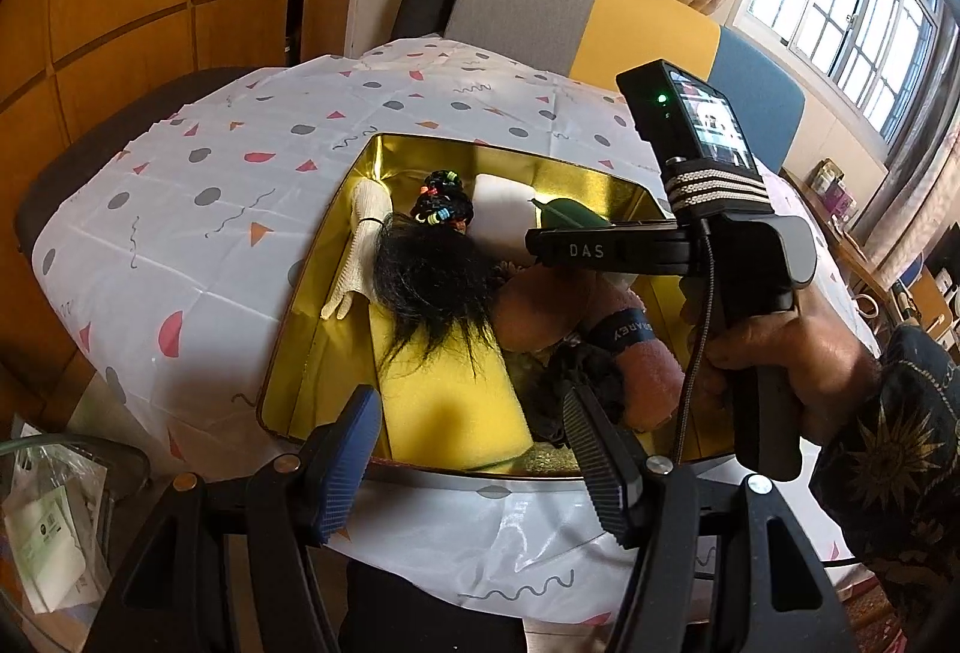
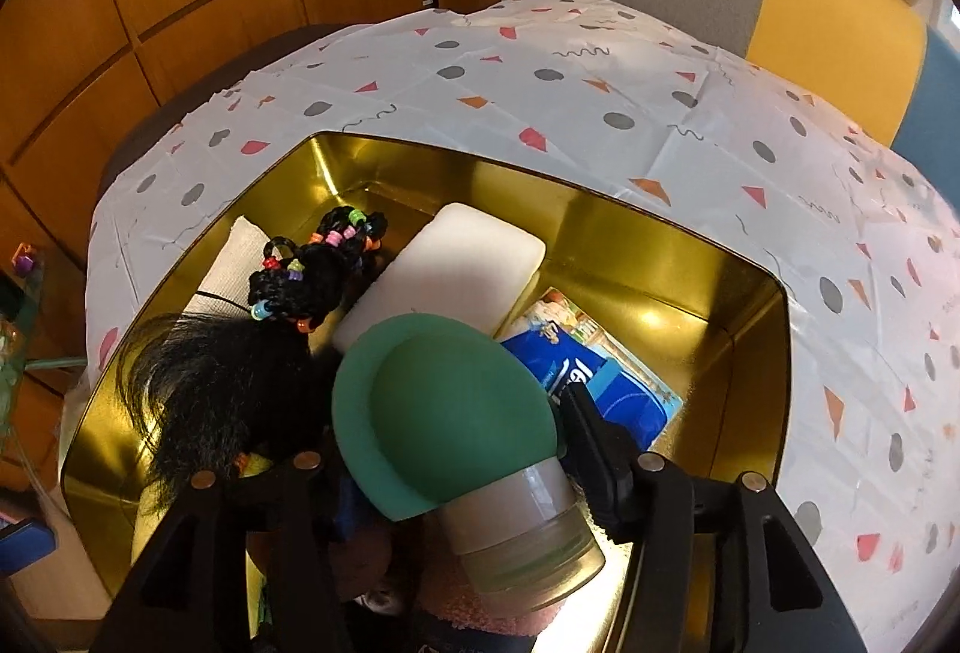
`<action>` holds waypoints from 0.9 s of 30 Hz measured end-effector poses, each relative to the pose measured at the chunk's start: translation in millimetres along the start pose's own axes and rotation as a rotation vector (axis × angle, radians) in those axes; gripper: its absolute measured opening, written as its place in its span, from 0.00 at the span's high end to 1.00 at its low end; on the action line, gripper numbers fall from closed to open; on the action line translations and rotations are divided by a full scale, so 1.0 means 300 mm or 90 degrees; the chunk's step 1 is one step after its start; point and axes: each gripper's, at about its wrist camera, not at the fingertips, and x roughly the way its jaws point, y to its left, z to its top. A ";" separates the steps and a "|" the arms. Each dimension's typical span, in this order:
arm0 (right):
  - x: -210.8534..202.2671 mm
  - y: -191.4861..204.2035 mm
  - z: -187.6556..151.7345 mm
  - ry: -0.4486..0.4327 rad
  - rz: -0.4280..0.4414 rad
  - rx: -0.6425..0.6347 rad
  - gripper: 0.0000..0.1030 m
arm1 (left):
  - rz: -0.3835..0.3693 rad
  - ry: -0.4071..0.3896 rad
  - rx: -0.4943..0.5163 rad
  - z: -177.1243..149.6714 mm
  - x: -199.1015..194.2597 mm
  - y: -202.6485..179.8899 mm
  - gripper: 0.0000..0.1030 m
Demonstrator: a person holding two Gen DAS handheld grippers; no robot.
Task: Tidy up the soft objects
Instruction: 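Carry the green bottle into the gold tray and open the right gripper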
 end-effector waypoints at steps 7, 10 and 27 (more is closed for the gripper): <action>-0.040 -0.025 -0.025 -0.013 0.037 0.046 0.42 | 0.009 -0.003 0.004 -0.006 -0.011 -0.007 0.38; -0.081 -0.031 -0.033 -0.036 0.047 0.057 0.40 | 0.016 -0.006 0.006 -0.009 -0.014 -0.010 0.38; -0.419 -0.072 -0.309 -0.163 -0.086 0.160 0.01 | 0.091 -0.059 0.025 -0.017 -0.069 -0.068 0.38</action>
